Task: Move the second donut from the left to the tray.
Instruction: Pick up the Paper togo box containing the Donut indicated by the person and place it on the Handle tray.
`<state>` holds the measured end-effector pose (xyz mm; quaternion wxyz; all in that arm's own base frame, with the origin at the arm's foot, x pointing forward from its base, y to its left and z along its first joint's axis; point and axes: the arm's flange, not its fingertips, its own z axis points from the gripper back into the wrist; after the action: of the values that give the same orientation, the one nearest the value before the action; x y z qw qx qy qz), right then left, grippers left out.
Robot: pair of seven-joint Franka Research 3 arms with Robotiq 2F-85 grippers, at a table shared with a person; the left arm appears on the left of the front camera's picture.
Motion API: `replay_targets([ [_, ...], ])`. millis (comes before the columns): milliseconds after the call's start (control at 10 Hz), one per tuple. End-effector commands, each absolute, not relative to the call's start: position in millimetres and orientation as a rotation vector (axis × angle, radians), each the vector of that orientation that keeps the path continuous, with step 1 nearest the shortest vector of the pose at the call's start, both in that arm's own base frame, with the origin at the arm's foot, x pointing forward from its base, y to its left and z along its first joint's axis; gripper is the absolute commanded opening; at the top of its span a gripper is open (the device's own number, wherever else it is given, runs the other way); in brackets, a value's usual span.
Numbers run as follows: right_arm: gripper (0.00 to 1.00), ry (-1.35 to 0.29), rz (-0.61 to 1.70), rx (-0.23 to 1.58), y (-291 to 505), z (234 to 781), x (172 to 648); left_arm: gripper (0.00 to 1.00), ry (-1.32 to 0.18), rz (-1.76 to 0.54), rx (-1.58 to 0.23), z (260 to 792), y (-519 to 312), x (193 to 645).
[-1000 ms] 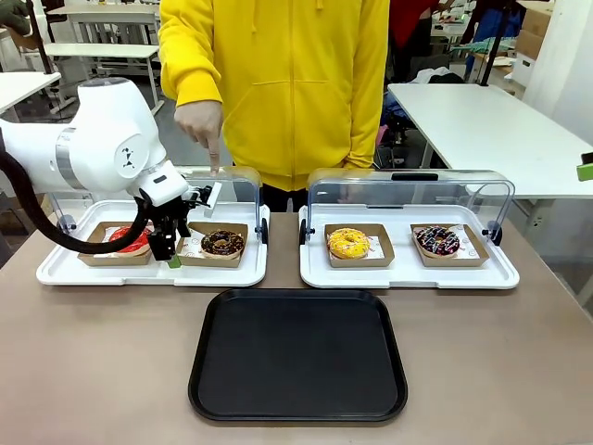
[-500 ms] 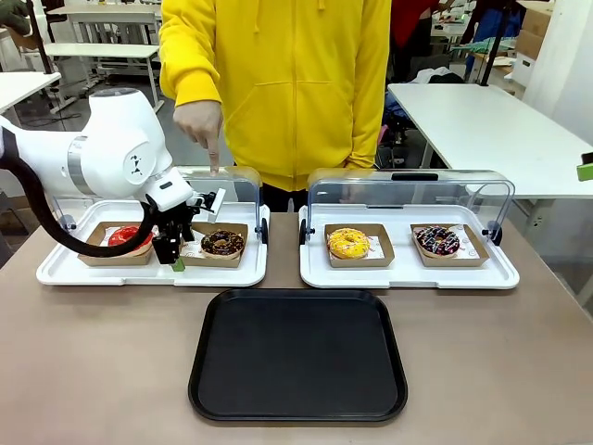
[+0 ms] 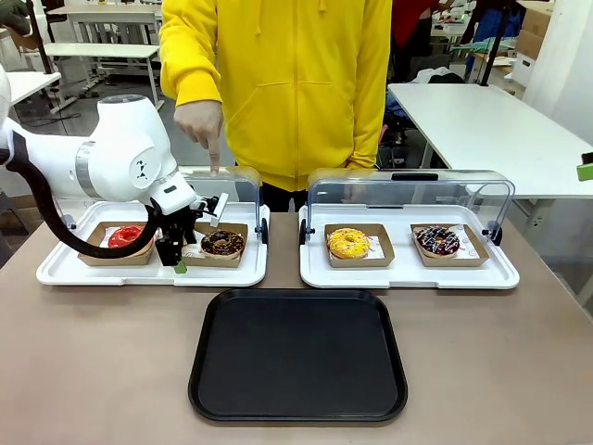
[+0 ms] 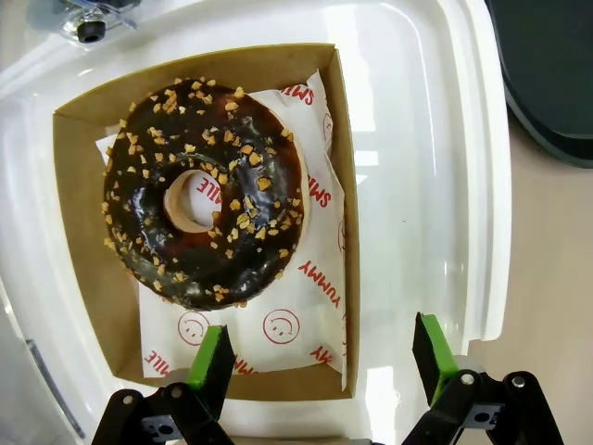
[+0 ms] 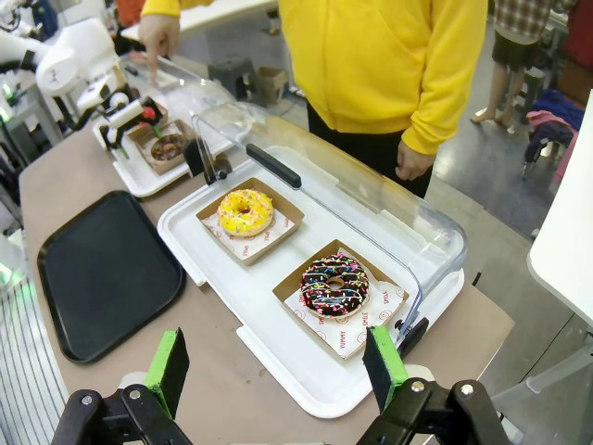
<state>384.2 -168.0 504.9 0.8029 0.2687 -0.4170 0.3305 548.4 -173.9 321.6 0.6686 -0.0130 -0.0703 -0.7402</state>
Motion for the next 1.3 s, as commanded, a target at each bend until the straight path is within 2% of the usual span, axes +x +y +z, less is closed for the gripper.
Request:
replay_targets([
  [0,1.0,-0.93,0.725,0.577,-168.3,504.8,386.6,1.0,-0.144,-1.665,-0.005,320.6,-175.1,553.0],
  [100,1.0,-0.93,0.725,0.577,-168.3,504.8,386.6,0.41,-0.143,-1.67,-0.009,320.0,-175.7,553.7],
  [200,1.0,-0.93,0.725,0.577,-168.3,504.8,386.6,0.4,-0.134,-1.669,-0.012,320.7,-175.5,553.3],
  [300,1.0,-0.93,0.725,0.577,-168.3,504.8,386.6,0.0,-0.127,-1.669,-0.02,320.9,-175.8,553.4],
  [400,1.0,-0.93,0.725,0.577,-168.3,504.8,386.6,0.36,-0.123,-1.67,-0.031,321.6,-176.1,552.1],
  [500,1.0,-0.93,0.725,0.577,-168.3,504.8,386.6,0.0,-0.118,-1.67,-0.042,322.6,-176.7,551.0],
  [1200,1.0,-0.93,0.725,0.577,-168.3,504.8,386.6,0.0,-0.065,-1.625,-0.066,317.0,-172.8,557.3],
])
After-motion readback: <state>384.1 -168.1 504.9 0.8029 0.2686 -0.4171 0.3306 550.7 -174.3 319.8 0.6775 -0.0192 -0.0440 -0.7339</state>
